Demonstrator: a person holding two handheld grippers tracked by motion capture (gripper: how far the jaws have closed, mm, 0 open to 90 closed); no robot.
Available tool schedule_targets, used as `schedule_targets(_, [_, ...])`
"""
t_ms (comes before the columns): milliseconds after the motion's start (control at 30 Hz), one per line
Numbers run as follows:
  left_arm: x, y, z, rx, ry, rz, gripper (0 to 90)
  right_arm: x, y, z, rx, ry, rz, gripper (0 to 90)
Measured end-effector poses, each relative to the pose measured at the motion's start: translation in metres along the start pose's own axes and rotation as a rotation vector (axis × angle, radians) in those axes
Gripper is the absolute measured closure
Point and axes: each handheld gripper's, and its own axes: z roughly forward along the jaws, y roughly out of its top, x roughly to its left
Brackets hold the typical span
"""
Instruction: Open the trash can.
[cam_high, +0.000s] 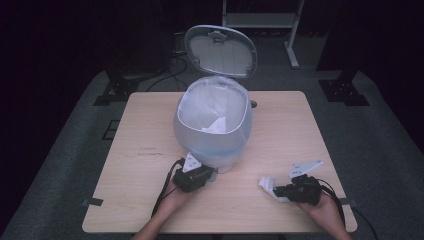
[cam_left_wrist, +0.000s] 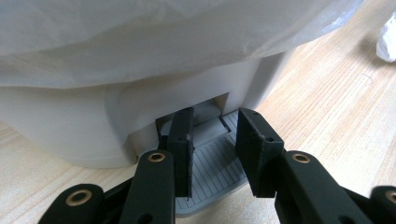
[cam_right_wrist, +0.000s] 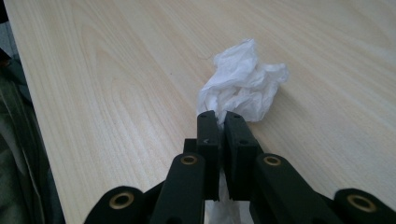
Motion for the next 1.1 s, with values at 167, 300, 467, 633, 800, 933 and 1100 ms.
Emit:
schedule_targets(167, [0.0, 0.0, 0.0, 0.0, 0.0, 0.0, 67.2, -0.002, 0.002, -0.006, -0.021, -0.003, 0.008, 85.3])
schedule_targets(300, [0.0, 0.0, 0.0, 0.0, 0.0, 0.0, 67.2, -0.002, 0.005, -0.011, -0.033, -0.008, 0.01, 85.3])
schedule_targets(467, [0.0, 0.0, 0.0, 0.0, 0.0, 0.0, 67.2, -0.002, 0.009, -0.015, -0.04, -0.013, 0.008, 85.3])
schedule_targets(633, [0.0, 0.0, 0.0, 0.001, 0.0, 0.001, 67.2, -0.001, 0.013, -0.019, -0.051, -0.015, 0.01, 85.3])
schedule_targets(800, [0.0, 0.0, 0.0, 0.0, 0.0, 0.0, 67.2, -0.001, 0.017, -0.023, -0.062, -0.025, 0.007, 85.3])
schedule_targets(933, [0.0, 0.0, 0.0, 0.001, 0.0, 0.001, 67.2, -0.002, 0.02, -0.028, -0.069, -0.029, 0.007, 85.3])
schedule_targets(1100, [0.0, 0.0, 0.0, 0.0, 0.001, 0.002, 67.1, -0.002, 0.025, -0.034, -0.084, -0.032, 0.008, 85.3])
